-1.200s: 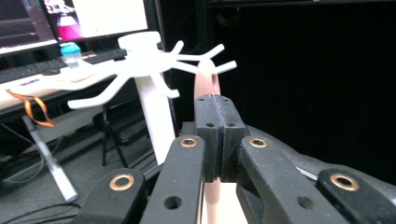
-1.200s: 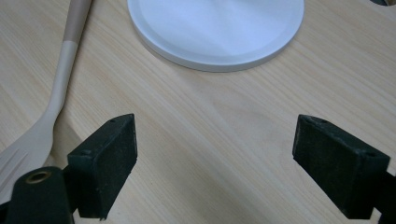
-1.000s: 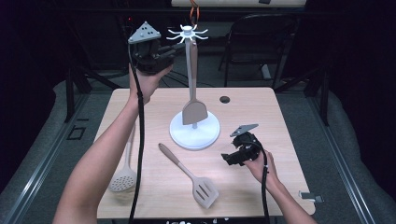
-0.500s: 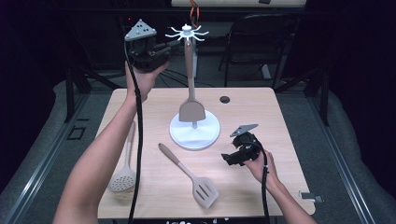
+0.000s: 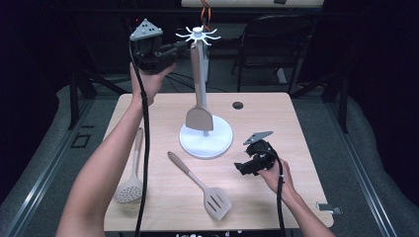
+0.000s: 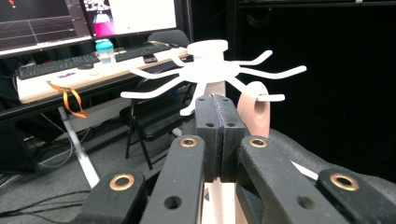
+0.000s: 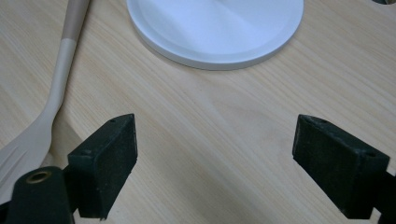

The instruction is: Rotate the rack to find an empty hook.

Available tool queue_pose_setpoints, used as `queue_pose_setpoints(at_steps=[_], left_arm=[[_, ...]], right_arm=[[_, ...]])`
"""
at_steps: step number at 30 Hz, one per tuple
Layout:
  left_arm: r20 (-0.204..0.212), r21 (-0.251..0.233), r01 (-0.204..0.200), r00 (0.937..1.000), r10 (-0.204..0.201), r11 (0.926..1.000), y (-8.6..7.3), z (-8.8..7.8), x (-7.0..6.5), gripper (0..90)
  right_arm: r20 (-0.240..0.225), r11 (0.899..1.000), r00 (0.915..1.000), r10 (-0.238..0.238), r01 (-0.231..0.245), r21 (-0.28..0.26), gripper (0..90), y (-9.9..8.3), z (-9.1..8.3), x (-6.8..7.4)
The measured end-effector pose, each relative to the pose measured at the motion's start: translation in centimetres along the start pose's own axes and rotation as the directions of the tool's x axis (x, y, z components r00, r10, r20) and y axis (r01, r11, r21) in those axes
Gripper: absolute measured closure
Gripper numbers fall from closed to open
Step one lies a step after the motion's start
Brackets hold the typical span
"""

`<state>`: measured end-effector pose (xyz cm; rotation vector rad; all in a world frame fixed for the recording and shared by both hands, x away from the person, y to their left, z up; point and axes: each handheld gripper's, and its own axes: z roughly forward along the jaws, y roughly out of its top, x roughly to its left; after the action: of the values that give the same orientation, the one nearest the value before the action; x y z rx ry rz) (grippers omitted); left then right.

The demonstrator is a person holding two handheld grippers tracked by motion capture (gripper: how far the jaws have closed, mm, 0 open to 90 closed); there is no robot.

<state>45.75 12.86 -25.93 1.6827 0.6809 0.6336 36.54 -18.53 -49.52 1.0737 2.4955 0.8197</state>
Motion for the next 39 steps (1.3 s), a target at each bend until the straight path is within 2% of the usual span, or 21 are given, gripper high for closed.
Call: queue_pose_setpoints(at_steps=[16, 23, 30, 34, 37, 39], left_arm=[[-0.019, 0.013, 0.011, 0.9998, -0.01, 0.9999, 0.3, 0.2, 0.9, 89.7], [-0.019, 0.008, 0.013, 0.9997, -0.012, 0.9999, 0.0, -0.3, 1.0, 89.7], [-0.023, 0.022, 0.024, 0.9995, -0.024, 0.9995, -0.5, -1.2, 1.1, 89.3], [-0.02, 0.05, 0.021, 0.9996, -0.02, 0.9985, -1.0, -1.9, 1.1, 83.3], [-0.005, 0.064, 0.018, 0.9998, -0.018, 0.9978, -1.5, -2.5, 1.2, 75.7], [-0.002, 0.081, 0.028, 0.9996, -0.028, 0.9963, -1.9, -2.7, 1.3, 67.2]], right_arm=[[-0.003, 1.0, 1.0, -0.003, 0.003, 0.004, 13.5, 0.0, 0.0, 0.0], [-0.012, 1.0, 0.9999, 0.011, -0.011, -0.009, 13.5, 0.0, 0.1, 0.0], [-0.005, 1.0, 1.0, 0.002, -0.002, -0.001, 13.5, 0.0, 0.0, 0.0], [-0.003, 1.0, 1.0, 0.003, -0.003, 0.003, 13.5, 0.0, 0.1, 0.0], [-0.004, 1.0, 1.0, 0.004, -0.004, 0.003, 13.6, 0.0, 0.1, 0.1], [-0.005, 1.0, 1.0, 0.003, -0.003, 0.004, 13.6, 0.0, 0.1, 0.1]])
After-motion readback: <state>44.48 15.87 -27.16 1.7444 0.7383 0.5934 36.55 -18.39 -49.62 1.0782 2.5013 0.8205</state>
